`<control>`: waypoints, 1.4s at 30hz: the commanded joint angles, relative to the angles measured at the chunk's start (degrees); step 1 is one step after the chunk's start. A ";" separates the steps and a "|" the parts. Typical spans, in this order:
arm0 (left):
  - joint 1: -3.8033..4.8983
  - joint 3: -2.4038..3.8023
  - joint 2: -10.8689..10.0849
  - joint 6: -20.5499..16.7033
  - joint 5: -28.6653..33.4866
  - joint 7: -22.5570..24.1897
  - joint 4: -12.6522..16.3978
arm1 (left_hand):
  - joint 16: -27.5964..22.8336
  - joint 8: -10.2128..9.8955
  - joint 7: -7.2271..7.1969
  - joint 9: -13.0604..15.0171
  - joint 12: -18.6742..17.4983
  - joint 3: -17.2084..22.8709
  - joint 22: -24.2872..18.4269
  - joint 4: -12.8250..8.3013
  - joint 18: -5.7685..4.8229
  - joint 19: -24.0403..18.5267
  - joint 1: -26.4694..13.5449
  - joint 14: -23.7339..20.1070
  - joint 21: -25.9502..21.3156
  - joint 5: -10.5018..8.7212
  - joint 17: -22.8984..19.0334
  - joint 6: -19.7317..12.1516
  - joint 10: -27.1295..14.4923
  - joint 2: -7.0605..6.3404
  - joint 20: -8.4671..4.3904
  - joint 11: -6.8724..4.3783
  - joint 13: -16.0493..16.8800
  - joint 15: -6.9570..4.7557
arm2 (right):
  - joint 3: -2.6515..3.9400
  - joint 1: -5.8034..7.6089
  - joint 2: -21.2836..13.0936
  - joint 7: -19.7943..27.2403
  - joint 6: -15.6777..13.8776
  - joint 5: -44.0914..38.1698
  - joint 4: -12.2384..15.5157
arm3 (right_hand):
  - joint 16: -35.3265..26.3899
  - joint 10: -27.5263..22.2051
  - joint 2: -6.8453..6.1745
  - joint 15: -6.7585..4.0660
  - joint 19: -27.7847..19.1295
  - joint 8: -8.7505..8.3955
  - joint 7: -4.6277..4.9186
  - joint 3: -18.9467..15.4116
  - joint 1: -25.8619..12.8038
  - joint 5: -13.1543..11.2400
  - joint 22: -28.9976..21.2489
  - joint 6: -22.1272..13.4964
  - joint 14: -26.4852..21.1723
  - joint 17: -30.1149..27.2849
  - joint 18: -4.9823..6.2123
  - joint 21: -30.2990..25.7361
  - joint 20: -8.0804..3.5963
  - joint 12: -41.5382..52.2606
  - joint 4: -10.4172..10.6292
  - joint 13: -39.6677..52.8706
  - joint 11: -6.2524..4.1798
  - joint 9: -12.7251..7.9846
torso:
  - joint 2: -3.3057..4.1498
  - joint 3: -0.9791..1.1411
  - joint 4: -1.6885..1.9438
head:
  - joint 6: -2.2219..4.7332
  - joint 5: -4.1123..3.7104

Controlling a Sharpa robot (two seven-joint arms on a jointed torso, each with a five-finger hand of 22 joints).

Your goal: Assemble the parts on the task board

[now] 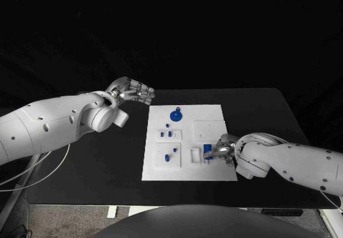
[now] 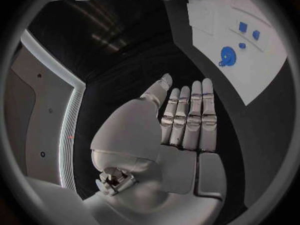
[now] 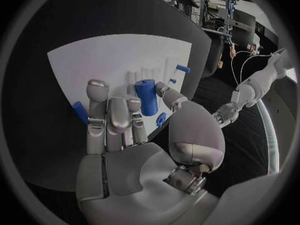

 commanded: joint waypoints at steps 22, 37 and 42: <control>0.05 0.04 0.22 0.62 0.31 0.15 0.18 | -0.21 -0.20 -0.01 0.02 -0.14 0.13 -0.29 0.44 0.01 0.35 -0.11 0.02 0.23 -0.25 0.08 -0.22 -0.13 -0.11 -0.01 0.09 -0.04 0.07 | -0.40 0.47 4.36 -0.28 3.90 2.89 -2.53 | 0.14 -0.22 0.24 0.08 1.08 0.14 -0.62 -1.99 0.23 0.60 3.49 0.88 0.40 0.20 -0.60 0.06 0.11 -0.23 0.57 -0.12 0.04 -1.28 | 0.08 -0.14 0.12 | 0.01 0.59; 0.06 0.04 0.17 0.56 0.27 0.10 0.35 | -0.21 -0.20 -0.01 0.02 -0.14 0.13 -0.29 0.44 0.01 0.35 -0.11 0.02 0.23 -0.25 0.08 -0.22 -0.13 -0.11 -0.01 0.09 -0.04 0.07 | -0.84 0.47 5.50 -0.55 5.31 2.93 -3.71 | 0.03 -0.62 0.42 0.18 0.82 0.14 -0.50 -2.73 0.17 0.40 3.39 0.67 0.30 0.14 -0.58 -0.34 0.21 -0.54 0.86 -0.34 0.16 -1.62 | 0.12 0.01 0.01 | 0.01 1.09; 0.07 0.04 0.15 0.52 0.26 0.07 0.38 | -0.21 -0.20 -0.03 0.01 -0.14 0.18 -0.86 0.58 0.00 0.45 -0.06 -0.01 0.25 -0.26 0.07 -0.18 -0.13 -0.20 0.00 0.10 -0.04 0.08 | -0.87 0.47 5.68 -0.36 4.96 2.85 -3.86 | -0.14 -0.79 0.30 0.21 0.72 0.13 -0.45 -2.98 0.12 0.06 3.32 0.58 0.21 0.04 -0.55 -0.60 0.23 -0.86 1.07 -0.62 0.20 -1.72 | 0.09 0.02 -0.04 | 0.01 1.17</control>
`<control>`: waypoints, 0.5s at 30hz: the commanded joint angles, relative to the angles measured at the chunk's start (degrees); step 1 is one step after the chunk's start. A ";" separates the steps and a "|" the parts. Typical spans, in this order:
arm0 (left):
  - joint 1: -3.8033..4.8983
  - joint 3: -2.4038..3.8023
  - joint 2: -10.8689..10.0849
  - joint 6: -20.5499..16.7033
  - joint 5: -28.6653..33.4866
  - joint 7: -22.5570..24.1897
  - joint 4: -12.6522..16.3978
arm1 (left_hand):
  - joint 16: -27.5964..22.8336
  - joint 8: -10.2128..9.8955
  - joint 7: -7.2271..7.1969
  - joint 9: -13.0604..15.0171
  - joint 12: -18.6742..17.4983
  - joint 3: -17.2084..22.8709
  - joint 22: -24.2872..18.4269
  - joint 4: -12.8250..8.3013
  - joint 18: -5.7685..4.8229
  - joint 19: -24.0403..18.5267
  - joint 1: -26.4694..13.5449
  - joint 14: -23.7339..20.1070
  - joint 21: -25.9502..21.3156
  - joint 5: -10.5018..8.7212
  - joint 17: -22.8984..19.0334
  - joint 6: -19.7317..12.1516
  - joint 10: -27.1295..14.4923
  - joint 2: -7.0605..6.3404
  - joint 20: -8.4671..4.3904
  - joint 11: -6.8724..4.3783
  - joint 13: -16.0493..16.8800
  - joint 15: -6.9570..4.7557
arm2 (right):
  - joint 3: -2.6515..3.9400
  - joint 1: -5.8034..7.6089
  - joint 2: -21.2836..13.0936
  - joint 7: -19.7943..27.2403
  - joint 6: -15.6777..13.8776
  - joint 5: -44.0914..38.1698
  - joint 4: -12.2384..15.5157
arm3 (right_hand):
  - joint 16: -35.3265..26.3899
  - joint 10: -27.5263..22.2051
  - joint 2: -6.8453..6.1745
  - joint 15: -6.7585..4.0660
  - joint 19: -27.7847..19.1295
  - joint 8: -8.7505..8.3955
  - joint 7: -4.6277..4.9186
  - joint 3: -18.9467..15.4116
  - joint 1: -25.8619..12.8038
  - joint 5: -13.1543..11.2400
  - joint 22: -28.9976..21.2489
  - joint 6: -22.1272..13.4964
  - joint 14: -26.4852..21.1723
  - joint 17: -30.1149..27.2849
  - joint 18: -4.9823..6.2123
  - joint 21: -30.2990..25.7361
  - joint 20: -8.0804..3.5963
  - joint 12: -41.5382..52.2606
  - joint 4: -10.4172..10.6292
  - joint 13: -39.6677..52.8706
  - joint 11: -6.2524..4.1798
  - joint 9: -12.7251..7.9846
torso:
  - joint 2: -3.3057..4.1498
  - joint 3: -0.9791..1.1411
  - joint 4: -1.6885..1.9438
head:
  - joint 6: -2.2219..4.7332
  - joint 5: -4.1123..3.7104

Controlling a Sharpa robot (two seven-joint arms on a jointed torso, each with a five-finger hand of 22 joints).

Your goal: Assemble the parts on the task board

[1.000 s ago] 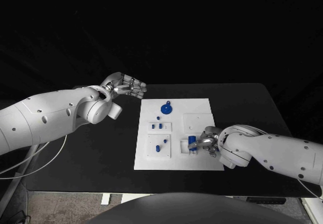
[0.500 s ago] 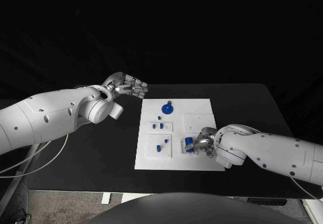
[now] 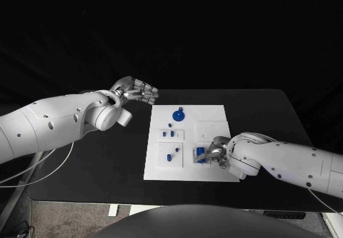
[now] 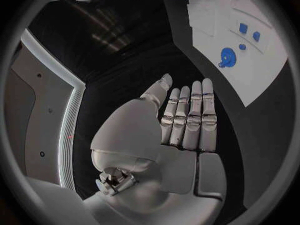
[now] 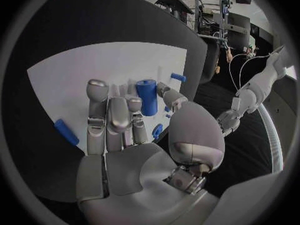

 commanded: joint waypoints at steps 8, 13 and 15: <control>0.05 0.04 0.12 0.43 0.25 0.25 0.19 | -0.21 -0.20 -0.01 0.01 -0.14 -0.01 -0.20 0.55 -0.01 0.48 -0.12 -0.02 0.25 -0.27 0.09 -0.24 -0.17 -0.21 0.01 0.11 -0.04 0.09 | -0.13 -0.10 0.36 0.54 0.31 0.10 -0.41 | -0.70 -1.19 -1.81 0.47 0.51 0.12 0.72 -2.59 -1.36 -7.38 3.16 -0.80 -0.05 -0.44 -0.38 -1.01 0.39 -1.47 2.35 -1.08 0.61 -0.89 | -0.02 0.00 -0.02 | 0.01 0.03; 0.05 0.04 0.11 0.47 0.25 0.21 0.18 | -0.21 -0.20 -0.01 0.01 -0.14 -0.01 -0.20 0.55 -0.01 0.48 -0.12 -0.02 0.25 -0.27 0.09 -0.24 -0.17 -0.21 0.01 0.11 -0.04 0.09 | -0.14 -0.10 0.43 0.95 0.61 0.10 -0.48 | -1.37 -1.76 -3.32 0.56 0.33 0.19 0.97 -10.63 2.37 -7.44 3.04 -1.41 -0.37 -0.58 -0.33 -1.91 0.42 -2.37 9.29 -1.64 0.80 -3.06 | -0.03 0.00 -0.04 | 0.01 0.12; 0.05 0.04 0.10 0.50 0.25 0.19 0.20 | -0.21 -0.20 -0.01 0.01 -0.14 -0.01 -0.20 0.55 -0.01 0.48 -0.12 -0.02 0.25 -0.27 0.09 -0.24 -0.17 -0.21 0.01 0.11 -0.04 0.09 | -0.14 -0.10 0.41 1.04 0.69 0.10 -0.47 | -1.51 -1.91 -3.52 0.60 0.27 0.20 1.01 -11.94 2.48 -7.43 3.03 -1.51 -0.43 -0.64 -0.30 -2.07 0.47 -2.49 9.71 -1.72 0.85 -3.23 | -0.02 0.00 -0.03 | 0.01 0.13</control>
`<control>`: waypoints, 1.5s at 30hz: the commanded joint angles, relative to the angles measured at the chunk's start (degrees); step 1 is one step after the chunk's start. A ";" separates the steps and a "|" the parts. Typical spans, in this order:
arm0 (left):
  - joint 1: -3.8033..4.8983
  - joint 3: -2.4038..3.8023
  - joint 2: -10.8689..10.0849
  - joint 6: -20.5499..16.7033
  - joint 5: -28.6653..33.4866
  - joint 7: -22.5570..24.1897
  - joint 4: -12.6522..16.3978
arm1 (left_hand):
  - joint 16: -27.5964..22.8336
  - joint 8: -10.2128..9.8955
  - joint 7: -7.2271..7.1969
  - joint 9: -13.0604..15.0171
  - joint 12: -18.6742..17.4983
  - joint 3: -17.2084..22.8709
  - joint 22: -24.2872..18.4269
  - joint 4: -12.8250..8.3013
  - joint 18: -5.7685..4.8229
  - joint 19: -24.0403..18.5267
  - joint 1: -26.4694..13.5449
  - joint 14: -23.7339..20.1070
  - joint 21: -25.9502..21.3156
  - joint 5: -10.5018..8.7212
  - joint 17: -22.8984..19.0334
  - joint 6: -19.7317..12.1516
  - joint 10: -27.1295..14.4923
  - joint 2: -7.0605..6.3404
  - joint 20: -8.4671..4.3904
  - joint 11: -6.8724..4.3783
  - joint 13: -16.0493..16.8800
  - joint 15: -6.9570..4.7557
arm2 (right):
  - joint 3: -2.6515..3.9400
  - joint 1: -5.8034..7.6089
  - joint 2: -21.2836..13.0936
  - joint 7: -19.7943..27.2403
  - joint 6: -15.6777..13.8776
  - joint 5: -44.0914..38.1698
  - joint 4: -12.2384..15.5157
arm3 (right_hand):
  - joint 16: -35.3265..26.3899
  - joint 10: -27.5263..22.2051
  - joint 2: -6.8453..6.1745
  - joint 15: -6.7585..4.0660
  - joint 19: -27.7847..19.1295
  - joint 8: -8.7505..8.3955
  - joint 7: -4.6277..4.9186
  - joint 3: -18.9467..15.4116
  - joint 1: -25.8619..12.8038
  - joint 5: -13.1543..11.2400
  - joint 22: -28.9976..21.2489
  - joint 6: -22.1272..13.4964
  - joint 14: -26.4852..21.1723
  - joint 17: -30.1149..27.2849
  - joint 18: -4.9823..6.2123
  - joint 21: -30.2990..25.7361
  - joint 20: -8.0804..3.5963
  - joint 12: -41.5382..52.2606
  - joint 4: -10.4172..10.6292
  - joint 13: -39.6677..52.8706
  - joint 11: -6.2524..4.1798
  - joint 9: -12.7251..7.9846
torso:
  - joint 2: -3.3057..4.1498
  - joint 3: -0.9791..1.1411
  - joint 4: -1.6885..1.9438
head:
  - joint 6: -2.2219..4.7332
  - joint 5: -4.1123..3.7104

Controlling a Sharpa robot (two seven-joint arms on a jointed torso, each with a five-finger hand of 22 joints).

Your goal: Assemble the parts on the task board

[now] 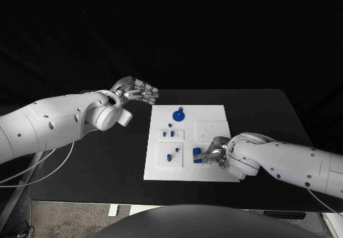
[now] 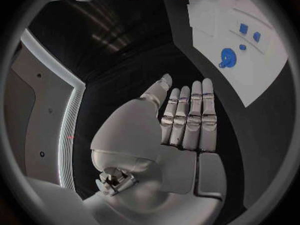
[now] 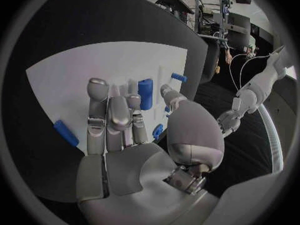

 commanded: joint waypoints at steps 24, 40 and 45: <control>0.05 0.04 0.04 0.54 0.23 0.16 -0.03 | -0.20 -0.18 -0.02 0.02 -0.14 -0.01 -0.51 0.55 -0.01 0.60 -0.13 0.00 0.26 -0.25 0.11 -0.23 -0.14 -0.16 0.02 0.09 -0.04 0.09 | 0.40 0.69 -5.14 10.83 -5.63 1.35 2.82 | 0.17 0.80 1.67 0.30 1.21 0.19 -0.15 -3.87 5.57 0.27 3.36 0.35 0.42 0.23 0.07 1.23 0.55 1.05 1.81 0.55 -0.11 -1.04 | -0.02 0.20 -0.11 | 0.01 -1.11; 0.04 0.03 0.29 0.67 0.23 0.13 -0.27 | -0.20 -0.18 -0.02 0.02 -0.14 -0.01 -0.51 0.55 -0.01 0.60 -0.13 0.00 0.26 -0.25 0.11 -0.23 -0.14 -0.16 0.02 0.09 -0.04 0.09 | 1.12 4.03 -13.09 7.33 4.20 -3.57 -0.37 | 0.69 0.93 2.29 0.40 1.20 0.13 -0.08 -1.24 5.81 0.36 3.55 0.39 0.53 0.24 0.22 2.35 0.72 1.18 -1.91 0.15 -0.09 -1.66 | 0.10 0.24 -0.08 | 0.01 -3.27; 0.04 0.02 0.29 0.71 0.23 0.08 -0.30 | -0.20 -0.18 -0.02 0.02 -0.14 -0.01 -0.51 0.55 -0.01 0.60 -0.13 0.00 0.26 -0.25 0.11 -0.23 -0.14 -0.16 0.02 0.09 -0.04 0.09 | 1.12 4.14 -13.91 4.85 5.90 -7.12 -1.04 | 0.60 0.76 1.31 0.43 1.06 0.13 0.05 0.60 5.15 -0.19 3.52 0.09 0.41 0.20 0.20 2.29 0.70 0.79 -2.09 -0.15 -0.02 -2.87 | 0.07 0.11 -0.08 | 0.01 -3.72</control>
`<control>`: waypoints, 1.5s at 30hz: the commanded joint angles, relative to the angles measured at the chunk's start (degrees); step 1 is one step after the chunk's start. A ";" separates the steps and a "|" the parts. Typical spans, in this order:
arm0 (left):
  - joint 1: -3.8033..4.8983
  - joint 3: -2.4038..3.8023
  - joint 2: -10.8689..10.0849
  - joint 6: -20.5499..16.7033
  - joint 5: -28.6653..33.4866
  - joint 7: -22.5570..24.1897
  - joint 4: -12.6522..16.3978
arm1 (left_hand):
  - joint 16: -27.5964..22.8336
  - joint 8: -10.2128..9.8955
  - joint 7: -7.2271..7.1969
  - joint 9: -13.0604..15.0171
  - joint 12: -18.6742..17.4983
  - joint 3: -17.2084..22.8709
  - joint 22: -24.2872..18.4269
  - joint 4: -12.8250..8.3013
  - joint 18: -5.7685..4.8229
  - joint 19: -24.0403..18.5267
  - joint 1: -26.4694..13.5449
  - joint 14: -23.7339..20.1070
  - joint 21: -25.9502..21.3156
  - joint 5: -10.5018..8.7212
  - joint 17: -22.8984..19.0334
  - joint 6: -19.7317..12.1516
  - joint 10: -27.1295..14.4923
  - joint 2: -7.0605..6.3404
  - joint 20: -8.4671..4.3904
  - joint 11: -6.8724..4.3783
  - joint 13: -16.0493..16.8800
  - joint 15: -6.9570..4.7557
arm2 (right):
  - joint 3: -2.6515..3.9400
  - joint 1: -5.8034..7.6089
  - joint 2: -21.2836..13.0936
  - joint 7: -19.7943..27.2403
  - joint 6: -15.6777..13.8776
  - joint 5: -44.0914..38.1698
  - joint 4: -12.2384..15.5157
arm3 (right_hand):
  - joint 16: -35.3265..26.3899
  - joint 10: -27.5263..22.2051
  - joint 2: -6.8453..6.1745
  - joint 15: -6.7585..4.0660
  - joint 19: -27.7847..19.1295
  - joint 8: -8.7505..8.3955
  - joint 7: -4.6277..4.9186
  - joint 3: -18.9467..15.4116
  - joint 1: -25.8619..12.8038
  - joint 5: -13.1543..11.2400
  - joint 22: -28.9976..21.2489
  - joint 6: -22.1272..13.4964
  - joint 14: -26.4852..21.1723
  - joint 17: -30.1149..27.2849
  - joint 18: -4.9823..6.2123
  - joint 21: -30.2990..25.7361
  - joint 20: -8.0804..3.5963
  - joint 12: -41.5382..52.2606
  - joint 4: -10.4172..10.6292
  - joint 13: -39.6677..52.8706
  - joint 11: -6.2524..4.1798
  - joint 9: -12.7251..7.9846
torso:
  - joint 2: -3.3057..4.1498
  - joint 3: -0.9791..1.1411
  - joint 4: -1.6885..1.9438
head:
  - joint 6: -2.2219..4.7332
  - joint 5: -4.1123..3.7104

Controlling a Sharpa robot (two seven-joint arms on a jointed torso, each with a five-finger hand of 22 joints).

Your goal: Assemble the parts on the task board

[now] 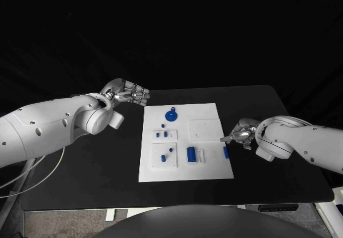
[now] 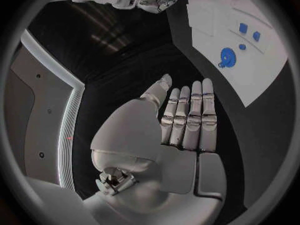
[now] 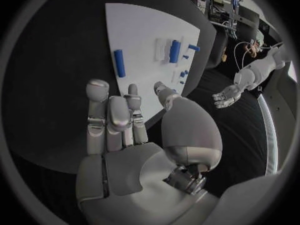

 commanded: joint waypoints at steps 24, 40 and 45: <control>0.02 0.03 -0.07 0.91 0.24 0.26 0.14 | -0.21 -0.21 -0.02 0.01 -0.14 0.04 -0.61 0.52 -0.03 0.48 -0.06 -0.05 0.26 -0.34 0.08 -0.26 -0.16 -0.20 -0.18 0.10 -0.04 0.11 | -0.45 -3.37 3.84 -5.49 6.16 -7.47 -5.19 | -0.29 -0.07 -1.53 0.30 0.94 0.19 0.63 1.69 -2.28 -0.35 3.47 -0.29 0.12 0.22 0.01 -0.20 0.26 -1.24 0.16 -0.08 0.38 -6.58 | -0.02 -0.31 0.17 | 0.01 -0.55; 0.02 0.03 -0.29 0.95 0.24 0.18 0.22 | -0.21 -0.21 -0.02 0.01 -0.14 0.04 -0.61 0.52 -0.03 0.48 -0.06 -0.05 0.26 -0.34 0.08 -0.26 -0.16 -0.20 -0.18 0.10 -0.04 0.11 | -0.51 -5.12 5.77 -4.14 5.28 -6.10 -5.97 | -0.03 0.47 3.17 -0.01 1.11 0.35 -0.16 5.69 3.09 -0.34 3.59 1.04 0.29 0.47 -0.18 0.28 0.09 -0.90 -2.81 0.31 -0.20 -6.99 | -0.02 -0.27 0.23 | 0.01 -0.35; 0.02 0.03 -0.32 0.95 0.24 0.16 0.23 | -0.21 -0.21 -0.02 0.01 -0.14 0.04 -0.61 0.52 -0.03 0.48 -0.06 -0.05 0.26 -0.34 0.08 -0.26 -0.16 -0.20 -0.18 0.10 -0.04 0.11 | -0.51 -5.24 6.04 -4.03 4.50 -6.13 -6.39 | 0.20 0.85 7.15 -0.29 1.25 0.39 -0.61 8.60 6.57 -0.33 3.71 2.07 0.47 0.60 -0.50 0.78 -0.19 -0.66 -7.46 0.55 -0.65 -6.69 | -0.05 -0.28 0.18 | 0.01 -0.31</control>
